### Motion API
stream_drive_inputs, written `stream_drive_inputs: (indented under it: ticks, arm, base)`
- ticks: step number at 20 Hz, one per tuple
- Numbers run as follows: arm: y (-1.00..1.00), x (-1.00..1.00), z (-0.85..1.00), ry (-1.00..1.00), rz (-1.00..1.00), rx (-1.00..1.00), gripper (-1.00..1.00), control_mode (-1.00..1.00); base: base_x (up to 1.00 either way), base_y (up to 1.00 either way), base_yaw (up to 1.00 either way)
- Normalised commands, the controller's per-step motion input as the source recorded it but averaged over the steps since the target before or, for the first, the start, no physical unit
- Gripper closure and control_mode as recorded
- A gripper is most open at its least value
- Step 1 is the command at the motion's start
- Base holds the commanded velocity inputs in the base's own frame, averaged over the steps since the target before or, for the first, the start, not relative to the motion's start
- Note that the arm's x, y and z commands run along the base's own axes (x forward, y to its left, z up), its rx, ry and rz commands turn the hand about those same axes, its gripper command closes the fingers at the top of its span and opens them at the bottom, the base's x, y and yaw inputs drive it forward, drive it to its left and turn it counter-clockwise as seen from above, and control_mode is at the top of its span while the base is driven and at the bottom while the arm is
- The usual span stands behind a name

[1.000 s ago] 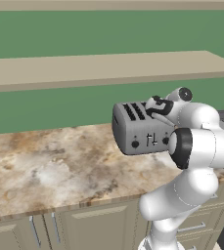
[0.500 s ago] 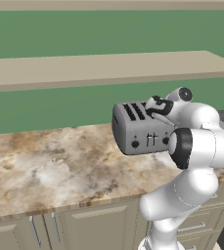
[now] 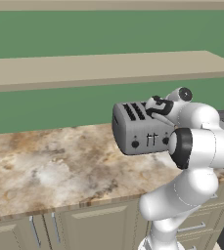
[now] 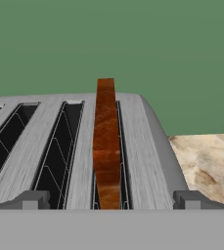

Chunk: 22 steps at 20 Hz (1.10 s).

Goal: Start the toaster. Once the lever pops up, take the bread to the plate on the dining counter.

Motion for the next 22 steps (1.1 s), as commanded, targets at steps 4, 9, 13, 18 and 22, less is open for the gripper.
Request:
stream_drive_inputs:
  ticks: [4, 9, 13, 18, 22]
  arm:
    - [0.0, 0.0, 0.0, 0.0, 0.0, 0.0, -1.0, -1.0]
    - [0.0, 0.0, 0.0, 0.0, 0.0, 0.0, -1.0, -1.0]
    - [0.0, 0.03, 0.0, 0.0, 0.0, 0.0, -1.0, -1.0]
    - [0.0, 0.05, 0.0, 0.0, 0.0, 0.0, -1.0, -1.0]
    - [0.0, 0.09, 0.0, 0.0, 0.0, 0.0, -1.0, -1.0]
  base:
    - [0.0, 0.0, 0.0]
    - [0.0, 0.0, 0.0]
    - [0.0, 0.0, 0.0]
    - [0.0, 0.0, 0.0]
    - [0.0, 0.0, 0.0]
